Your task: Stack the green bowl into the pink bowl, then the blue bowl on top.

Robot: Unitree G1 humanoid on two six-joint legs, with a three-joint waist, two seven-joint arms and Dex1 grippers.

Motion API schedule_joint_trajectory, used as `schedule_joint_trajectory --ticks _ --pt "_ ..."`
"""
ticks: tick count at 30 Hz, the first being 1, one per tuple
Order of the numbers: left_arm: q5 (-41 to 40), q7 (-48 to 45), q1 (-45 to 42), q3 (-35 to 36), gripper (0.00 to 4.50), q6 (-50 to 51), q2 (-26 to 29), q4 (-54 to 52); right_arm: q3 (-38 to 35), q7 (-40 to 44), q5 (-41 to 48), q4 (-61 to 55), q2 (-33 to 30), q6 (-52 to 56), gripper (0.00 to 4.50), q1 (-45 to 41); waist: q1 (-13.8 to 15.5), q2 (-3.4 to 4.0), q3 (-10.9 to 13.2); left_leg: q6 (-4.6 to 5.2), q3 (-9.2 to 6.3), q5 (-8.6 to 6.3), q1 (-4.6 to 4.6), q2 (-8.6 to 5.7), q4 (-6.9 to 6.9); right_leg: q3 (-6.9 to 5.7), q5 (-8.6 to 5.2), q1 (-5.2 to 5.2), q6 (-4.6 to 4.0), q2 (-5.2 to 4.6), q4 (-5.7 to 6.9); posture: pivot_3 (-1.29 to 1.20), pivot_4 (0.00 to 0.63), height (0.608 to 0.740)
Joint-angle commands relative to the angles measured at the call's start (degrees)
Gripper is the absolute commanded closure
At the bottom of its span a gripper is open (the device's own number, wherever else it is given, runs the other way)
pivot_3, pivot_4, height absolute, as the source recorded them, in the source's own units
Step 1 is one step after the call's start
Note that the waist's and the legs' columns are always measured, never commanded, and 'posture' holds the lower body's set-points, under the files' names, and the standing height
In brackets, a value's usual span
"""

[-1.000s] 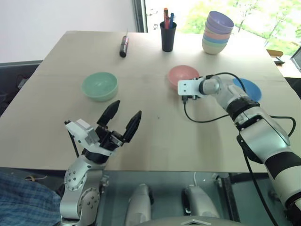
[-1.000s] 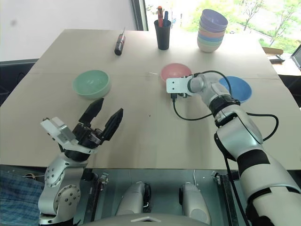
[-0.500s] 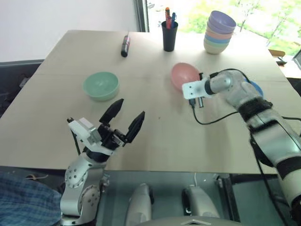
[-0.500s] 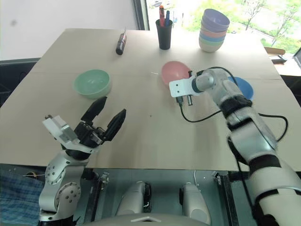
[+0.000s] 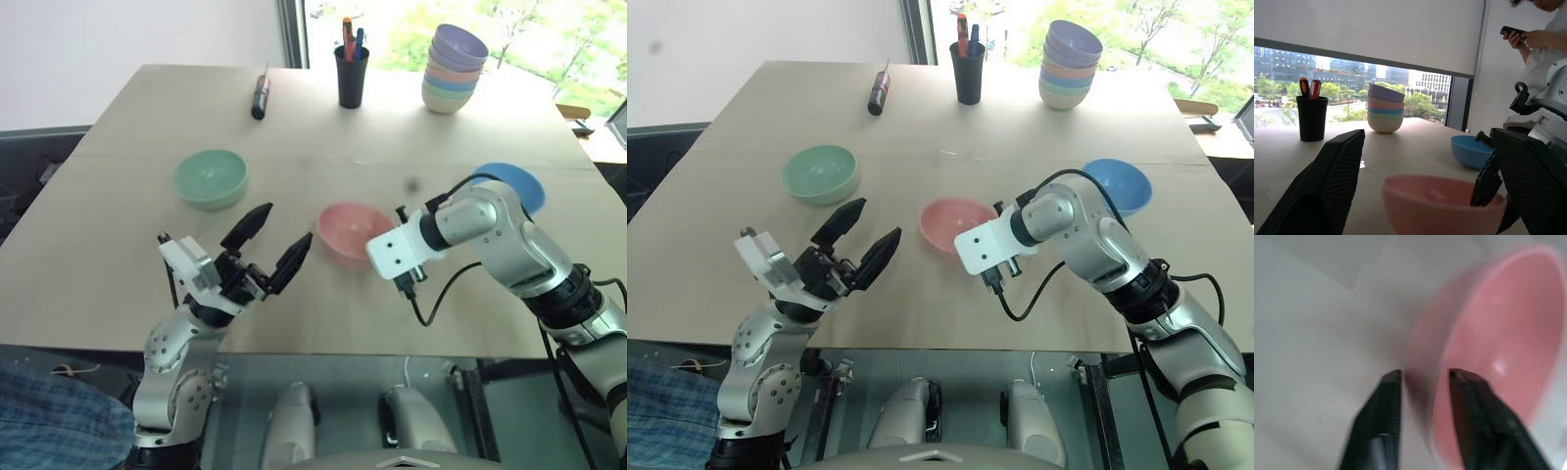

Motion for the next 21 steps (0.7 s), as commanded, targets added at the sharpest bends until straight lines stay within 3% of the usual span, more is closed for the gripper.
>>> schedule_joint_trajectory --ticks 1,4,21 --pt "-1.0 -0.9 -0.7 -0.2 0.14 -0.6 0.3 -0.5 -0.9 -1.2 -0.8 -2.6 -0.3 1.6 1.23 -0.1 0.0 0.0 0.0 0.0 -0.01 0.0 0.0 0.0 -0.01 0.0 0.0 0.0 0.0 0.01 0.0 0.0 0.15 0.74" --pt "-0.8 -1.1 -0.5 -0.6 0.14 -0.6 0.2 -0.8 -1.5 -1.8 -0.6 -3.0 -0.3 2.9 0.08 0.3 0.0 0.0 0.0 0.0 -0.01 0.0 0.0 0.01 -0.02 0.0 -0.01 -0.01 -0.01 0.02 0.0 0.0 0.15 0.74" --pt "-0.4 -0.4 -3.3 -2.3 0.14 1.3 0.0 -0.9 -16.2 -7.3 7.9 -10.4 -7.7 20.3 0.04 9.0 -0.1 -0.01 0.0 0.0 -0.01 0.0 -0.01 0.0 -0.03 0.02 -0.01 0.0 0.0 0.01 -0.04 0.0 0.15 0.74"
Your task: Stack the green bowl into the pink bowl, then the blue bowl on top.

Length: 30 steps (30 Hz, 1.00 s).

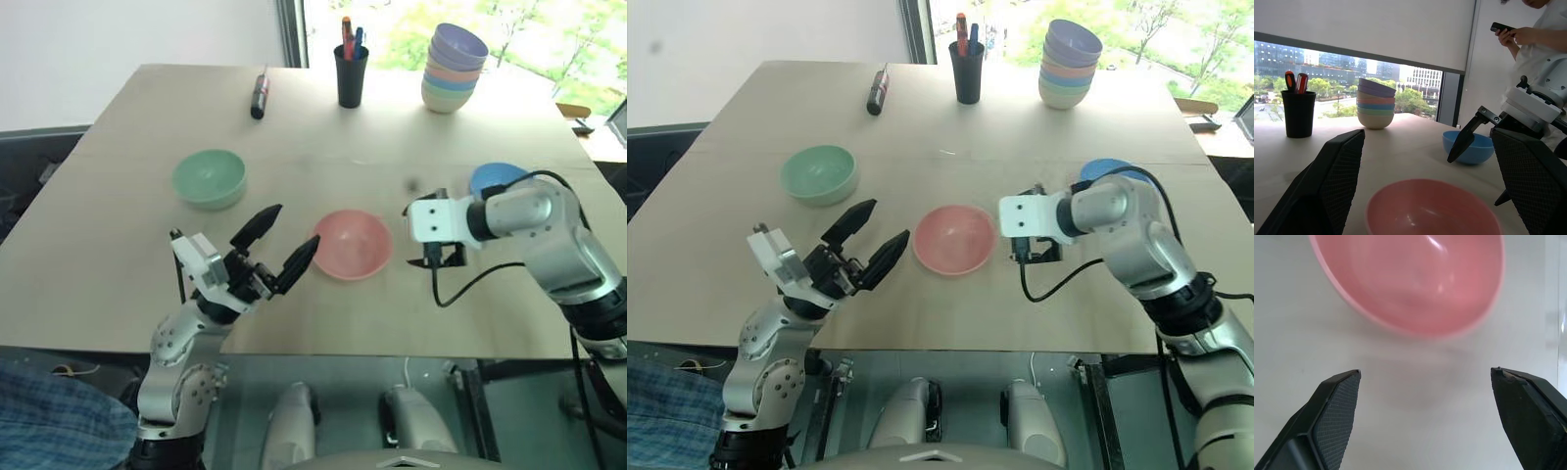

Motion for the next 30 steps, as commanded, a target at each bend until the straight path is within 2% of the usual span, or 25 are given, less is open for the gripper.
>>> schedule_joint_trajectory --ticks 1,5,8,11,16,19,24,30 --pt "-0.5 0.2 -2.0 -0.9 0.14 0.1 -0.1 -0.9 -6.5 -2.5 4.2 -5.9 -0.2 6.6 0.04 2.7 0.0 0.0 0.0 0.0 0.0 0.0 0.0 0.0 0.0 0.0 0.0 0.0 0.0 0.0 0.01 0.0 0.15 0.74" --pt "0.3 2.3 -4.8 -1.4 0.14 3.2 0.6 0.7 -15.2 -6.0 12.3 -10.1 2.9 11.8 0.04 6.5 0.0 -0.01 0.0 0.0 -0.02 0.0 -0.01 -0.01 0.01 0.01 0.01 0.01 0.01 0.0 0.01 0.0 0.15 0.74" --pt "0.2 5.8 -8.1 -0.5 0.14 10.7 3.7 1.5 -24.6 -8.3 23.3 -13.8 9.2 12.2 0.04 10.0 0.0 -0.03 0.0 0.0 -0.08 0.0 0.0 -0.01 0.0 -0.02 0.01 0.04 0.02 0.03 0.02 0.0 0.15 0.74" --pt "7.0 9.9 -12.8 0.4 0.14 11.3 6.7 4.6 -32.4 -9.1 32.9 -16.6 12.6 13.6 0.04 13.8 0.2 -0.03 0.0 0.0 -0.18 0.0 -0.03 -0.01 -0.01 -0.11 0.0 0.05 0.03 0.05 0.03 0.0 0.15 0.74" --pt "17.7 15.2 -18.7 0.2 0.14 13.8 13.3 10.1 -39.2 -10.7 43.3 -18.0 12.1 14.0 0.04 18.8 0.2 -0.05 0.0 0.01 -0.16 0.0 -0.02 -0.05 0.02 -0.12 0.01 0.13 0.04 0.0 -0.04 0.0 0.15 0.74" --pt "22.0 19.4 -22.1 0.6 0.14 21.5 16.8 12.1 -41.9 -11.9 48.3 -18.6 11.4 12.9 0.04 21.0 0.1 -0.04 0.0 0.0 -0.2 0.0 0.01 -0.04 -0.08 -0.15 0.0 0.1 0.03 0.03 -0.01 0.0 0.15 0.74" --pt "29.9 19.6 -24.0 -0.1 0.14 25.1 24.4 15.0 -43.6 -14.2 52.8 -19.2 9.7 10.3 0.04 23.9 -0.1 -0.08 0.0 0.0 -0.16 0.0 0.0 -0.04 -0.12 -0.11 0.0 0.06 0.03 0.03 -0.02 0.0 0.15 0.74" --pt "33.2 19.8 -23.6 -0.6 0.14 27.4 25.6 17.1 -42.7 -16.2 53.2 -17.8 7.3 6.5 0.04 25.6 0.3 -0.1 0.0 0.0 -0.15 0.0 -0.04 -0.05 -0.1 -0.13 0.0 0.05 0.04 -0.01 -0.02 0.0 0.15 0.74"
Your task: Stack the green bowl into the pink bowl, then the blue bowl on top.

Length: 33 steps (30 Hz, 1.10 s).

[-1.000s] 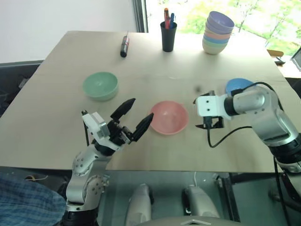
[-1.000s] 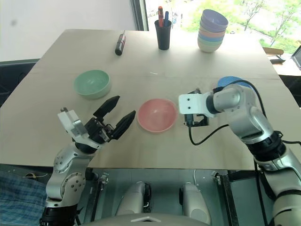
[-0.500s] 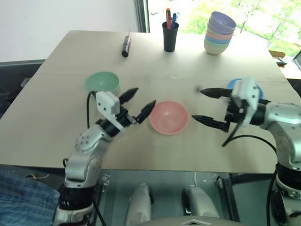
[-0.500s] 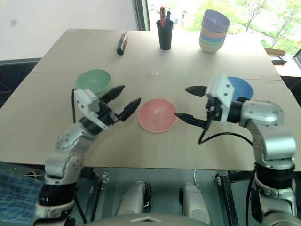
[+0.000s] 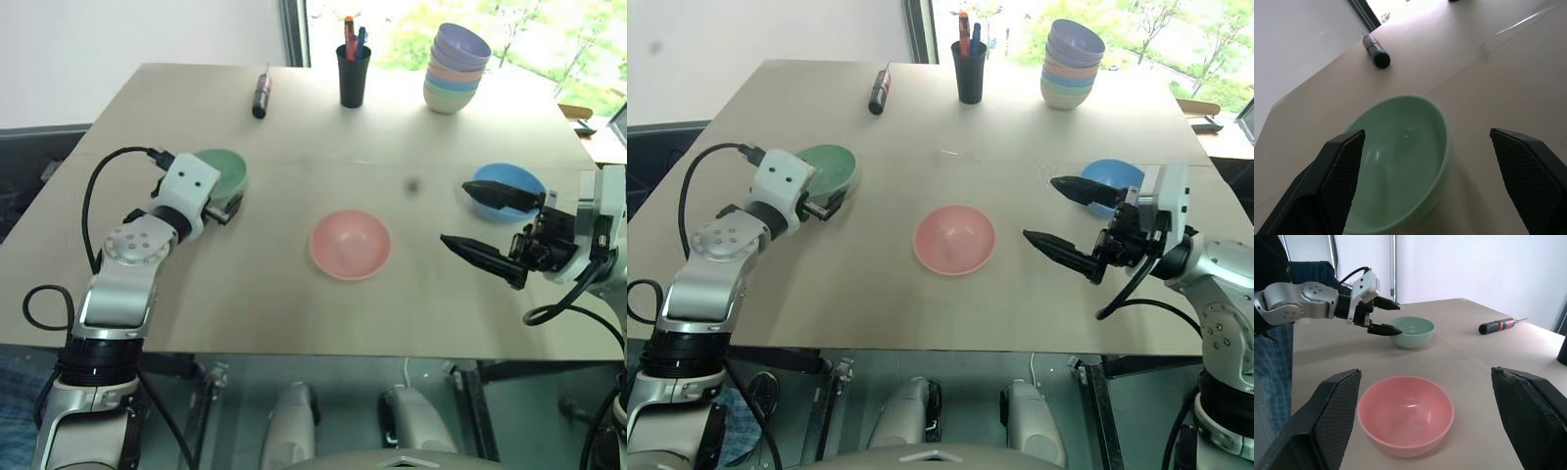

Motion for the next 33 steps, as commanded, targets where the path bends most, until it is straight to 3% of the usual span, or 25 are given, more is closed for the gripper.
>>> schedule_joint_trajectory --ticks 1,13,14,16,19,20,23,24,33 --pt "2.7 0.5 -0.3 0.4 0.14 0.5 1.2 1.1 -0.5 -1.3 1.5 -0.6 -1.5 -3.0 0.04 0.5 0.0 0.0 0.0 0.0 0.0 0.0 0.0 0.0 0.0 0.0 0.0 0.0 0.0 0.0 0.01 0.0 0.15 0.74" --pt "9.1 -4.2 -10.1 -7.4 0.14 -13.7 0.7 24.3 3.0 -4.3 2.8 0.4 -3.3 -6.3 0.04 0.0 0.6 -0.05 0.0 0.0 -0.01 0.0 -0.03 0.0 0.04 -0.02 0.0 -0.01 0.0 0.01 0.02 0.0 0.15 0.74" --pt "9.7 -4.4 -11.2 -8.1 0.56 -15.2 0.5 26.2 3.3 -4.5 2.8 0.3 -3.3 -6.6 0.0 0.2 0.7 -0.05 0.0 0.0 -0.01 0.0 -0.04 0.0 0.04 -0.02 0.0 -0.02 0.0 0.01 0.01 0.0 0.15 0.74" --pt "10.4 -5.6 -13.3 -9.3 0.97 -17.6 0.1 29.7 3.6 -5.1 3.2 0.2 -3.3 -6.9 0.0 0.5 0.9 -0.05 0.0 0.0 0.01 0.0 -0.03 0.0 0.03 -0.01 0.0 -0.02 0.0 0.01 0.01 0.0 0.15 0.74" --pt "11.4 -8.5 -16.5 -11.2 2.39 -22.0 0.1 34.8 3.6 -5.5 3.3 0.1 -3.8 -7.3 0.0 0.9 1.1 -0.05 0.0 0.0 0.02 0.0 -0.04 0.0 0.03 -0.01 0.0 -0.03 0.0 0.02 0.01 0.0 0.15 0.74" --pt "11.8 -9.1 -17.4 -11.6 2.65 -23.1 0.0 36.1 3.6 -5.5 3.2 0.1 -3.9 -7.5 0.0 1.0 1.2 -0.05 0.0 0.0 0.02 0.0 -0.04 0.0 0.04 -0.01 0.0 -0.03 0.0 0.02 0.01 0.0 0.15 0.74" --pt "12.7 -10.7 -20.2 -12.5 4.05 -26.4 0.1 40.5 3.7 -6.2 3.4 0.0 -4.2 -8.0 0.0 1.4 1.2 -0.05 0.0 0.0 0.02 0.0 -0.05 0.0 0.04 -0.01 0.0 -0.03 0.0 0.02 0.02 0.0 0.15 0.74" --pt "12.9 -11.0 -20.8 -12.6 4.29 -27.2 0.1 41.6 3.8 -6.3 3.4 0.0 -4.3 -8.1 0.0 1.5 1.2 -0.05 0.0 0.0 0.01 0.0 -0.05 0.0 0.04 -0.02 0.0 -0.04 0.0 0.03 0.02 0.0 0.15 0.74" --pt "9.8 -17.0 -25.7 -12.1 4.41 -32.1 -2.6 42.3 4.1 -6.9 3.2 0.2 -5.1 -9.5 0.0 2.6 1.3 -0.06 0.0 0.0 0.01 0.0 -0.07 0.0 0.07 -0.02 0.01 -0.03 0.01 0.02 0.02 0.0 0.15 0.74"
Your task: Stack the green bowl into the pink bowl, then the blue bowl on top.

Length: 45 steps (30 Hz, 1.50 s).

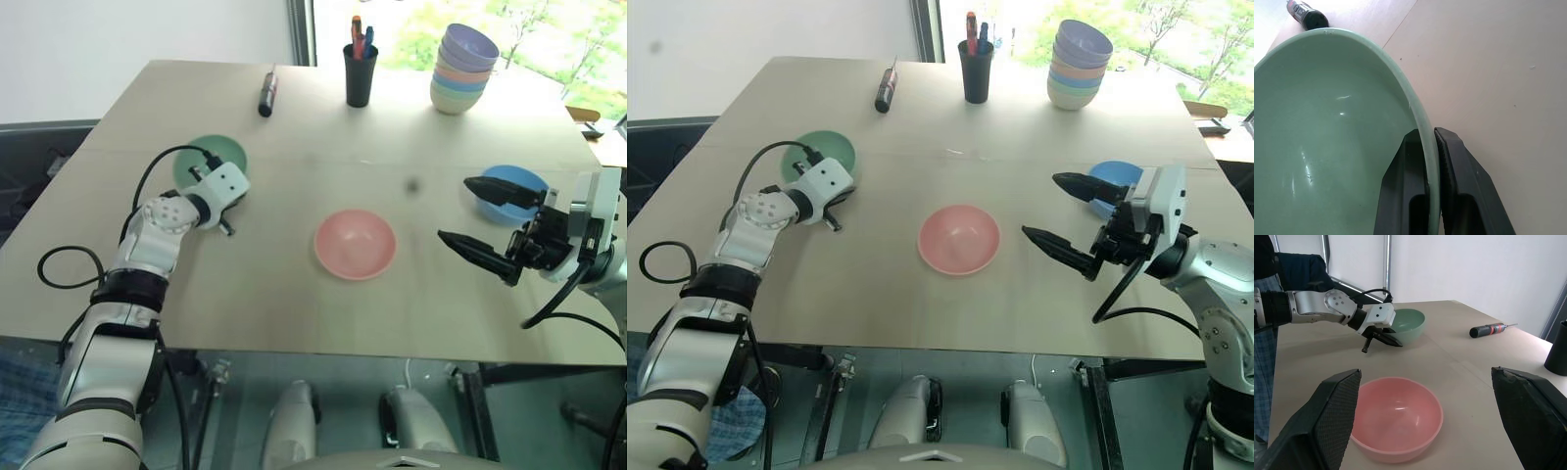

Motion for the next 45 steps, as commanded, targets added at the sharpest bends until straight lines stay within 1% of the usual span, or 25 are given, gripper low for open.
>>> schedule_joint_trajectory --ticks 1,2,3,5,7,9,11,14,19,21,22,23,24,25,28,31,34,37,39,43,45 --pt "-2.7 -4.9 -3.0 0.7 4.41 -2.8 -1.0 -5.9 -0.3 -0.2 0.7 -0.8 -1.1 -1.7 0.0 -0.1 0.1 -0.01 0.0 0.0 -0.01 0.0 -0.01 0.0 0.01 -0.01 0.0 0.0 0.0 0.0 0.0 0.0 0.15 0.74" --pt "-2.7 -6.1 -3.2 0.4 4.41 -2.7 -1.2 -7.5 -0.3 -0.1 0.7 -0.7 -1.2 -1.9 0.0 -0.1 0.1 -0.01 0.0 0.0 -0.01 0.0 -0.02 0.0 0.02 -0.02 0.0 0.01 0.0 0.0 0.0 0.0 0.15 0.74" --pt "-2.8 -8.5 -3.4 -0.4 4.41 -0.1 -1.0 -11.4 -0.2 -0.1 0.6 -0.5 -1.3 -2.0 0.0 -0.1 0.0 -0.01 0.0 0.0 -0.01 0.0 -0.02 0.0 0.02 -0.01 0.0 0.0 0.0 0.0 0.0 0.0 0.15 0.74" --pt "-6.3 -14.6 -3.4 -1.3 4.41 1.9 -1.8 -20.6 0.4 0.1 0.2 -0.4 -1.5 -2.3 0.0 -0.3 0.0 -0.03 0.0 -0.01 -0.01 0.01 -0.03 0.0 0.02 0.0 0.0 0.0 0.0 0.01 0.0 0.0 0.15 0.74" --pt "-8.1 -20.5 -2.9 -3.1 4.41 -1.2 -1.4 -27.8 1.0 -0.4 0.5 -0.6 -1.4 -2.4 0.0 -0.7 0.1 -0.03 0.0 -0.04 -0.02 0.02 -0.04 0.0 0.03 0.0 0.0 0.0 0.0 0.0 0.0 0.0 0.15 0.74" --pt "-8.6 -23.5 -2.8 -4.2 4.41 -3.2 -1.0 -31.7 1.4 -0.6 0.5 -0.6 -1.4 -2.6 0.0 -1.0 0.0 -0.02 0.0 -0.06 0.0 0.04 -0.04 0.0 0.04 0.01 0.0 0.01 0.0 0.0 0.0 0.0 0.15 0.74" --pt "-11.7 -27.4 -3.0 -4.7 4.41 -3.8 -1.7 -35.7 1.7 -0.5 0.3 -0.3 -1.4 -2.9 0.0 -1.1 -0.1 -0.01 0.0 -0.06 0.01 0.04 0.01 0.0 0.04 0.05 0.0 0.02 0.0 0.01 0.01 0.0 0.15 0.74" --pt "-13.7 -33.2 -2.5 -6.7 4.41 -5.0 -1.0 -40.3 2.0 -0.4 0.0 0.0 -1.6 -3.3 0.0 -1.2 -0.3 0.0 0.0 -0.02 0.01 0.02 0.06 0.02 0.06 0.09 0.0 0.02 0.01 0.04 0.09 0.0 0.15 0.74" --pt "-15.1 -37.6 -1.7 -7.6 4.41 -4.2 0.0 -43.2 2.0 -0.8 0.1 -0.1 -1.7 -3.7 0.0 -1.1 -0.2 0.0 0.0 -0.01 0.01 0.02 0.05 0.02 0.11 0.1 0.0 0.03 0.01 0.04 0.11 0.0 0.15 0.74" --pt "-15.1 -39.0 -1.4 -7.7 3.64 -4.1 0.7 -43.6 1.8 -0.9 0.1 -0.2 -1.8 -3.8 0.0 -0.7 -0.1 0.0 0.0 -0.01 0.0 0.01 0.06 0.02 0.11 0.09 0.0 0.03 0.01 0.04 0.11 0.0 0.15 0.74" --pt "-15.2 -39.9 -1.1 -7.8 3.4 -3.9 1.2 -43.9 1.8 -0.9 0.0 -0.3 -1.8 -3.8 0.0 -0.5 -0.1 0.0 0.0 -0.01 -0.01 0.01 0.05 0.02 0.11 0.08 0.0 0.03 0.01 0.04 0.11 0.0 0.15 0.74" --pt "-15.9 -40.8 -0.6 -7.8 2.89 -3.4 1.5 -44.5 1.8 -1.0 0.0 -0.4 -1.8 -3.8 0.0 -0.3 -0.1 0.0 0.0 -0.01 -0.01 0.01 0.05 0.02 0.11 0.08 0.0 0.03 0.01 0.04 0.11 0.0 0.15 0.74" --pt "-16.4 -41.4 -0.2 -7.7 2.58 -3.1 1.7 -45.0 1.8 -1.0 -0.1 -0.4 -1.8 -3.9 0.0 -0.2 -0.1 0.0 0.0 0.0 0.0 0.01 0.05 0.02 0.11 0.08 0.0 0.03 0.01 0.04 0.1 0.0 0.15 0.74" --pt "-17.1 -41.8 0.2 -7.5 2.41 -3.2 1.7 -45.4 1.9 -1.1 -0.1 -0.5 -1.8 -3.9 0.0 -0.1 -0.1 0.0 0.0 0.0 0.0 0.01 0.05 0.02 0.11 0.08 0.0 0.03 0.01 0.04 0.1 0.0 0.15 0.74" --pt "-17.9 -40.5 0.6 -6.5 1.0 -4.0 0.3 -45.5 2.2 -1.2 -0.1 -0.4 -1.7 -4.0 0.0 -0.2 -0.1 0.0 0.0 0.0 -0.01 0.01 0.04 0.02 0.11 0.08 0.0 0.03 0.01 0.03 0.1 0.0 0.15 0.74" --pt "-19.2 -38.9 0.9 -5.2 0.05 -2.3 -0.8 -44.7 2.6 -1.1 -0.4 0.1 -1.8 -4.2 0.0 -0.5 0.0 0.0 0.0 0.0 -0.03 0.01 0.05 0.02 0.14 0.07 0.0 0.05 0.01 0.04 0.1 0.0 0.15 0.74" --pt "-23.0 -36.4 1.3 -2.1 0.05 2.5 -2.3 -44.2 2.5 -0.8 -0.6 0.8 -2.3 -4.5 0.0 -0.7 -0.1 0.0 0.0 0.0 -0.03 0.01 0.05 0.02 0.15 0.07 0.0 0.06 0.01 0.04 0.11 0.0 0.15 0.74" --pt "-28.4 -32.5 2.2 2.7 0.05 8.8 -4.3 -43.2 2.0 -0.9 -1.6 2.4 -3.3 -4.9 0.0 -0.4 -0.1 0.0 0.0 0.01 -0.04 0.01 0.05 0.02 0.16 0.06 -0.01 0.06 0.02 0.04 0.12 0.0 0.15 0.74" --pt "-31.9 -29.6 3.4 6.3 0.05 13.0 -5.4 -42.6 2.0 -1.6 -3.8 4.6 -4.4 -5.2 0.0 -0.1 -0.1 0.0 0.0 0.0 -0.05 0.01 0.05 0.02 0.16 0.05 -0.01 0.06 0.01 0.03 0.12 0.0 0.15 0.74" --pt "-41.4 -25.5 8.4 13.1 0.05 22.5 -6.7 -45.1 3.5 -3.4 -12.5 12.7 -7.4 -8.9 0.0 -1.9 -0.2 0.0 0.0 0.0 -0.04 0.01 0.06 0.02 0.16 0.07 -0.01 0.05 0.02 0.03 0.14 0.0 0.15 0.74" --pt "-44.2 -25.1 10.9 14.6 0.05 23.9 -7.1 -47.6 5.0 -4.1 -16.7 17.3 -9.3 -10.0 0.0 -3.8 -0.2 0.04 0.0 0.0 0.03 0.01 0.09 0.02 0.17 0.12 0.0 0.06 0.02 0.01 0.14 0.0 0.15 0.74"
